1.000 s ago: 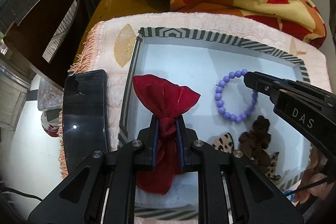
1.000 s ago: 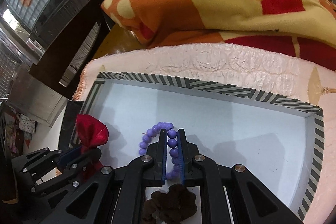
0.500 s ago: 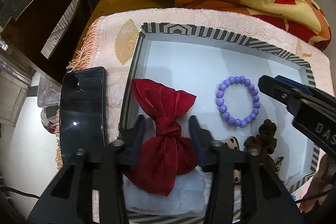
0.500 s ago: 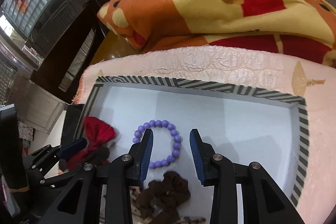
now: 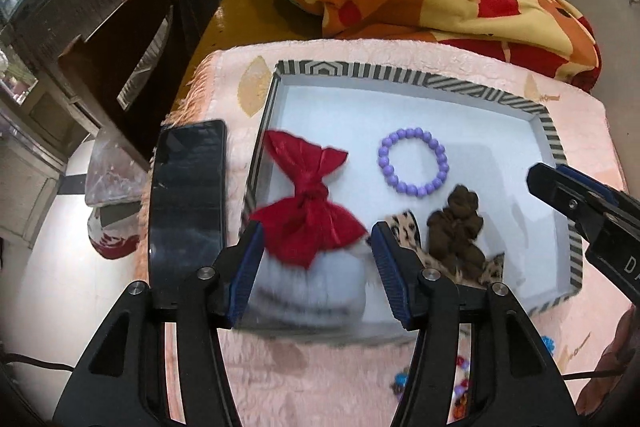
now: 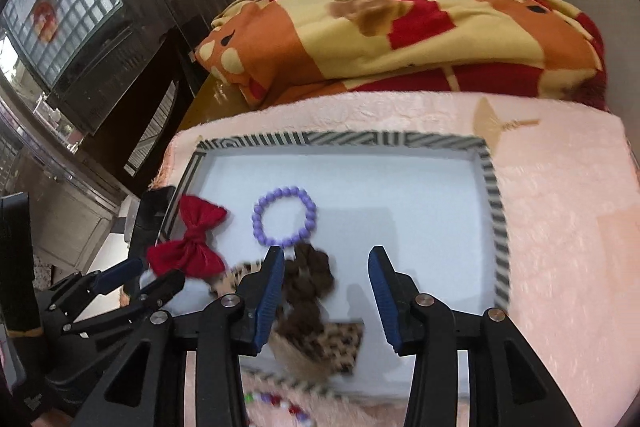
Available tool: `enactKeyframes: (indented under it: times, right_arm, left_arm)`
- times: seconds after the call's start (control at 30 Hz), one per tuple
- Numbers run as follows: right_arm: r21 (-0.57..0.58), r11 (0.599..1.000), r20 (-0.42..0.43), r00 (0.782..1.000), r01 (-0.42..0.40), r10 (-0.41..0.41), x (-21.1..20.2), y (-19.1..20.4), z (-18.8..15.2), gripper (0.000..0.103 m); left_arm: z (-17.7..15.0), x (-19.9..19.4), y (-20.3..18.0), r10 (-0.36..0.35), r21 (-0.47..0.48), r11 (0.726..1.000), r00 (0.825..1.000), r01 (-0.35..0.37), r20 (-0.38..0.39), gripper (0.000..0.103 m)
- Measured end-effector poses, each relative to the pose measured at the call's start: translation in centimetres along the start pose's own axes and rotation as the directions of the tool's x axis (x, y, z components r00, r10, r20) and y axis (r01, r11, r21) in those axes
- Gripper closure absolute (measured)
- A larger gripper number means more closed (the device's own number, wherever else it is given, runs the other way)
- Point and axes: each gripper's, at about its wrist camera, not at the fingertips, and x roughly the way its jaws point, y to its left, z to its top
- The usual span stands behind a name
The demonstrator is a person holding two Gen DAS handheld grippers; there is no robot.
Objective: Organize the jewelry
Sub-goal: 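Lower the red bow onto the blue scrunchie and open the left tool, then withdraw both tools from the tray over the remaining bracelets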
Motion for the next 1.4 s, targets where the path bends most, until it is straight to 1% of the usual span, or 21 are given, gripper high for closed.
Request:
enactKeyframes:
  times: [0.1,0.4,0.47,0.53,0.7,1.03,1.17,1.4]
  right_arm:
    - [-0.005,1.0,0.002,1.0,0.026,-0.026,-1.1,-0.6,-1.9,0.061]
    - [0.015,0.999,0.002,0.999,0.033,-0.033,-4.2,-2.2,-6.7,0.06]
    - [0.014,0.999,0.003,0.999,0.04,-0.04,-4.8,-2.4,-7.6,0.058]
    - [0.016,0.999,0.001,0.999,0.041,-0.041,-5.3,-2.5,-8.5,0.053]
    - [0.018,0.999,-0.01,0.999,0.044,-0.044,-6.4,-3.0,-10.7,0.053]
    - [0.017,0.998,-0.016,0.998,0.054,-0.054,-8.2,-4.0,-13.4,0.052]
    - [0.014,0.998,-0.023,0.998,0.058,-0.058,-8.6,-4.7,-14.6,0.05]
    - [0.023,0.998,-0.052,0.997,0.051,-0.05,-8.5,-6.6,-17.1,0.05]
  left_arm:
    - [-1.3,-0.7,-0.3,0.004,0.002,1.0,1.0,-0.004,0.004,0.048]
    - [-5.5,-3.2,-1.9,0.002,0.008,1.0,1.0,-0.002,0.013,0.048]
    - [-6.3,-3.8,-2.4,0.0,0.014,1.0,1.0,0.0,0.017,0.048]
    - [-7.2,-4.3,-2.9,-0.005,0.016,1.0,1.0,0.005,0.015,0.048]
    - [-9.1,-5.1,-3.8,-0.009,0.025,1.0,1.0,0.008,0.009,0.048]
    - [-12.0,-6.5,-5.6,-0.017,0.048,0.999,1.0,0.017,0.009,0.048]
    - [-13.0,-6.8,-6.3,-0.024,0.053,0.998,1.0,0.024,0.001,0.048]
    - [-14.4,-6.8,-6.0,-0.07,0.028,0.997,0.997,0.07,-0.025,0.048]
